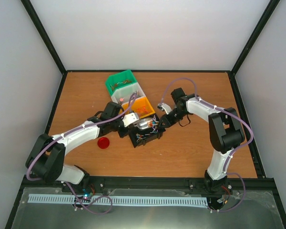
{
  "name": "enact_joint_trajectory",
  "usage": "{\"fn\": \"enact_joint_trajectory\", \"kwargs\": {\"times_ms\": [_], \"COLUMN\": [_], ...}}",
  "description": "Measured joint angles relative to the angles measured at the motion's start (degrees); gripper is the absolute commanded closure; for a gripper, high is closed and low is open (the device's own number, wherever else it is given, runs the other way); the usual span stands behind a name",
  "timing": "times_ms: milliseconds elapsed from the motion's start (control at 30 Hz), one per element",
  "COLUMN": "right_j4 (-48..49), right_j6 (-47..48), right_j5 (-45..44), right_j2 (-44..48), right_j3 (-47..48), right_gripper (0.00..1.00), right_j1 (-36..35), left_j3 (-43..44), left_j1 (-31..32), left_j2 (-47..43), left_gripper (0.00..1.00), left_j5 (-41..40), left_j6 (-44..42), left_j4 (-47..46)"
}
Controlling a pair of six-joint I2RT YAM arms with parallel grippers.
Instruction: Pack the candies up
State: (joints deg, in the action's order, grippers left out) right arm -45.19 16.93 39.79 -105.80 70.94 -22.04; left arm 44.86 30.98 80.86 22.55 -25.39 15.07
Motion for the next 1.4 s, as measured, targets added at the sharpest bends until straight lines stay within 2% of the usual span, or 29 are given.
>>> {"fn": "enact_joint_trajectory", "kwargs": {"times_ms": [433, 767, 1100, 1400], "right_j4": [-1.01, -2.86, -3.13, -3.06], "right_j6": [1.33, 3.15, 4.20, 5.01], "right_j5": [0.33, 0.81, 1.16, 1.81], "right_j2": [0.00, 0.55, 2.34, 5.14], "right_j3": [0.04, 0.04, 0.04, 0.70], "right_gripper": [0.76, 0.74, 0.73, 0.73], "right_j1": [0.28, 0.52, 1.01, 1.84], "left_j3": [-4.50, -7.34, -7.34, -6.03], "left_j1": [-2.38, -3.45, -3.56, -3.56], "left_j2": [-5.33, -10.60, -15.63, -20.24], "left_gripper": [0.99, 0.99, 0.99, 0.99], "left_j5": [1.46, 1.27, 2.51, 4.20], "left_j6": [-5.75, -6.40, -4.70, 0.20], "left_j4": [0.79, 2.97, 3.41, 4.44]}}
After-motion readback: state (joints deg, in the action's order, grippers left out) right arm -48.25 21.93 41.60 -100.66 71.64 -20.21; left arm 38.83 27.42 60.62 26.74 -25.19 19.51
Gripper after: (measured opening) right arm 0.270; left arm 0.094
